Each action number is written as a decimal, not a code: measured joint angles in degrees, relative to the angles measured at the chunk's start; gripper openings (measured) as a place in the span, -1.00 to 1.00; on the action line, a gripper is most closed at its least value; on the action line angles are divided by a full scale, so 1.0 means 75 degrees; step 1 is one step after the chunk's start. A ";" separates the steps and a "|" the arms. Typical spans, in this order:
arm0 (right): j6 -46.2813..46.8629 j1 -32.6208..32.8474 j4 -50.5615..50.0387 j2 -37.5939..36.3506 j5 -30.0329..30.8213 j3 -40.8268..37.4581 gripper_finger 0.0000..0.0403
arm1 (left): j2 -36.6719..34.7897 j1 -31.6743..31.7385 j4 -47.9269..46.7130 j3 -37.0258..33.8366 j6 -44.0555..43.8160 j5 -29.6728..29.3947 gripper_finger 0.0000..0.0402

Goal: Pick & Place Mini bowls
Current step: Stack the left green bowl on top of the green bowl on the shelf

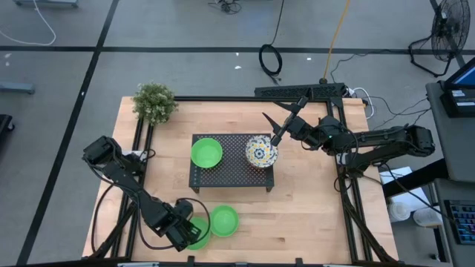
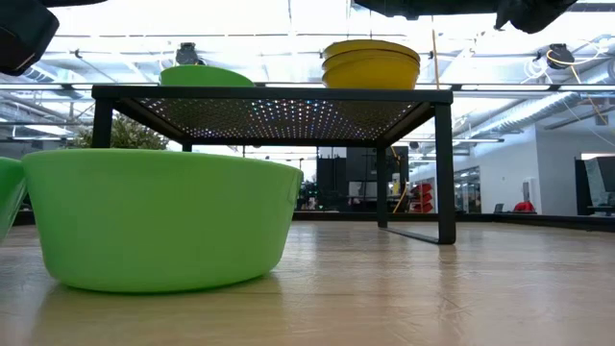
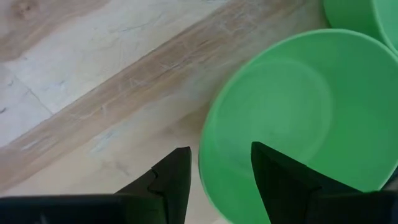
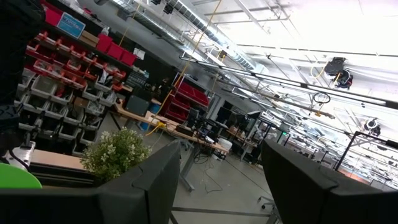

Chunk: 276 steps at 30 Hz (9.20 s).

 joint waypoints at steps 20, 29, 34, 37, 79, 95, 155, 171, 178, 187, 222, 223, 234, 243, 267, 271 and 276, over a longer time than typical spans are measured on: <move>-0.0001 0.0000 0.0001 0.0000 0.0000 0.0000 0.07 | 0.0000 0.0002 -0.0017 0.0000 0.0383 -0.0001 -0.14; -0.0001 0.0000 0.0000 0.0000 0.0000 0.0000 0.07 | 0.0000 0.0005 -0.0076 0.0000 0.0448 -0.0003 -0.14; -0.0001 0.0000 -0.0001 0.0000 0.0000 0.0000 0.07 | 0.0000 0.0005 -0.0076 0.0000 0.0448 -0.0003 -0.14; -0.0001 0.0000 -0.0002 0.0000 0.0000 0.0000 0.07 | 0.0000 0.0005 -0.0087 0.0000 0.0448 -0.0006 -0.14; -0.0001 0.0000 0.0000 0.0000 0.0000 0.0000 0.07 | 0.0003 -0.0091 -0.0114 -0.0003 0.0509 -0.0132 -0.14; 0.0000 0.0000 0.0001 0.0000 0.0000 0.0000 0.07 | 0.0003 -0.0088 -0.0115 -0.0003 0.0509 -0.0137 -0.14; 0.0002 0.0000 0.0001 0.0000 0.0000 0.0000 0.07 | 0.0003 -0.0091 -0.0114 -0.0003 0.0503 -0.0201 -0.83; 0.0002 0.0000 0.0000 0.0000 0.0000 0.0000 0.07 | 0.0003 -0.0091 -0.0111 -0.0003 0.0506 -0.0210 -0.94; 0.0002 0.0000 -0.0001 0.0000 0.0000 0.0000 0.07 | 0.0003 -0.0091 -0.0117 -0.0003 0.0506 -0.0207 -0.80; 0.0002 0.0000 0.0000 0.0000 0.0000 0.0000 0.07 | 0.0003 -0.0089 -0.0111 -0.0003 0.0506 -0.0210 -0.96; 0.0002 0.0000 0.0000 0.0000 0.0000 0.0000 0.07 | 0.0003 -0.0091 -0.0117 -0.0003 0.0579 -0.0460 -0.92; 0.0002 0.0000 0.0000 0.0000 0.0000 0.0000 0.07 | 0.0003 -0.0093 -0.0114 -0.0003 0.0578 -0.0467 -0.95; 0.0002 0.0000 0.0000 0.0000 0.0000 0.0000 0.07 | 0.0003 -0.0091 -0.0117 -0.0003 0.0670 -0.0469 -0.79; 0.0002 0.0000 -0.0002 0.0000 0.0000 0.0000 0.07 | 0.0003 -0.0088 -0.0112 -0.0003 0.0675 -0.0466 -0.95; 0.0002 0.0000 -0.0002 0.0000 -0.0003 0.0000 0.07 | 0.0003 -0.0088 -0.0119 -0.0003 0.0678 -0.0463 -0.85; 0.0002 0.0000 0.0000 0.0000 -0.0001 0.0000 0.07 | 0.0003 -0.0088 -0.0117 -0.0003 0.0678 -0.0463 -0.80; 0.0002 0.0000 -0.0002 0.0000 0.0000 0.0000 0.07 | 0.0003 -0.0088 -0.0117 -0.0003 0.0681 -0.0463 -0.89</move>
